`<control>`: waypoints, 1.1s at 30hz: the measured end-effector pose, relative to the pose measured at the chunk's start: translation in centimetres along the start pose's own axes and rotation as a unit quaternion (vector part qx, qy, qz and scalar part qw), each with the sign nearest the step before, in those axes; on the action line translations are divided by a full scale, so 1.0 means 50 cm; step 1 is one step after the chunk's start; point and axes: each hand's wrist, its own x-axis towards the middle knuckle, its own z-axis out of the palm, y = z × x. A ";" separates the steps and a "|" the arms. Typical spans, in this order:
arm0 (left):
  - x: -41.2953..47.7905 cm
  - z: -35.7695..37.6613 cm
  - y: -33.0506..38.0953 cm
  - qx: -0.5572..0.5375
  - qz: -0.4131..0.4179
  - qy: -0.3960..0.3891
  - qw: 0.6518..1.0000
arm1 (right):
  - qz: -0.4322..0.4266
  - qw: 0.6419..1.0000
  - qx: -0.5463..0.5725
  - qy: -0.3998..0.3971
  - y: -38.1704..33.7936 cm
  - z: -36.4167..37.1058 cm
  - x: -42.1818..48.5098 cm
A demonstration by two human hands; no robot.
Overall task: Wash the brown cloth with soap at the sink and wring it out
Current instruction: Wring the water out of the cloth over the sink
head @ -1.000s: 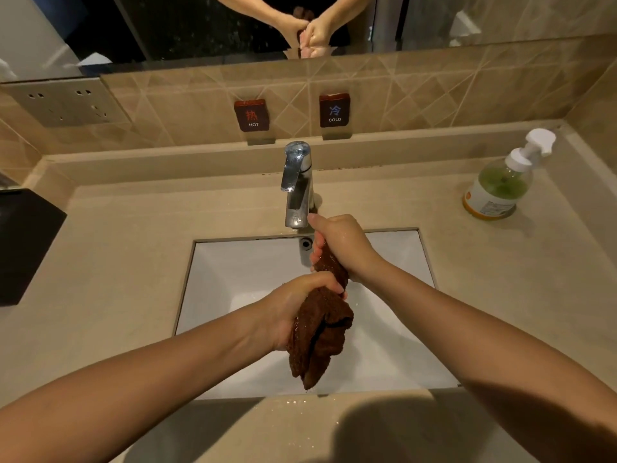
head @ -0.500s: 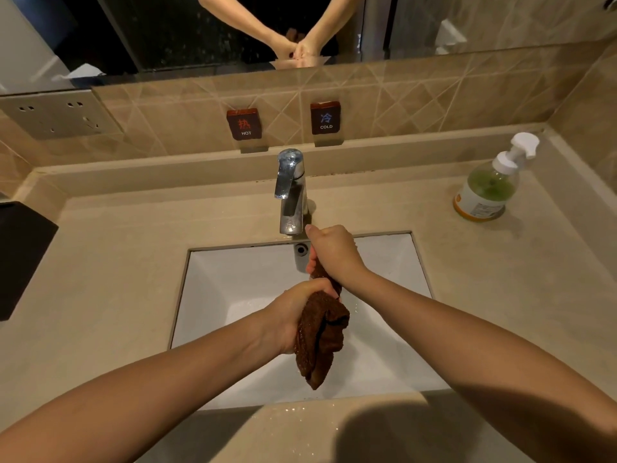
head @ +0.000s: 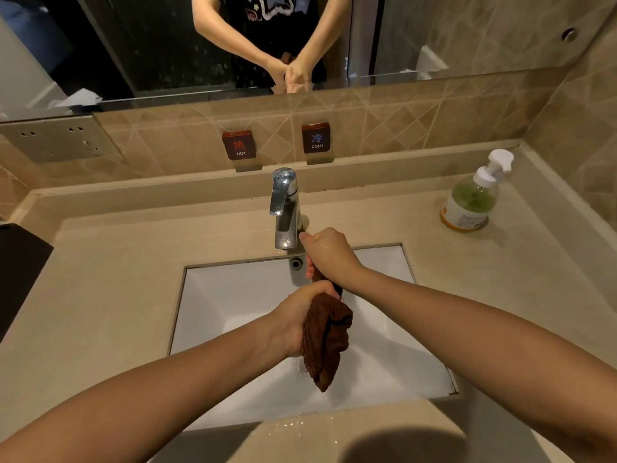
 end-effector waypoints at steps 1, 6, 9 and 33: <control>-0.002 0.002 0.004 0.002 0.001 -0.001 1.000 | -0.004 1.000 -0.004 0.005 -0.004 -0.002 -0.001; -0.012 0.007 0.011 0.010 0.003 -0.006 1.000 | -0.007 0.999 0.032 0.025 -0.010 -0.008 -0.004; -0.021 0.007 0.014 -0.007 0.010 -0.025 1.000 | -0.007 0.998 0.064 0.005 -0.009 -0.019 -0.004; -0.038 0.046 0.009 -0.161 0.313 -0.039 0.935 | -0.168 0.964 0.032 0.206 0.029 -0.022 -0.146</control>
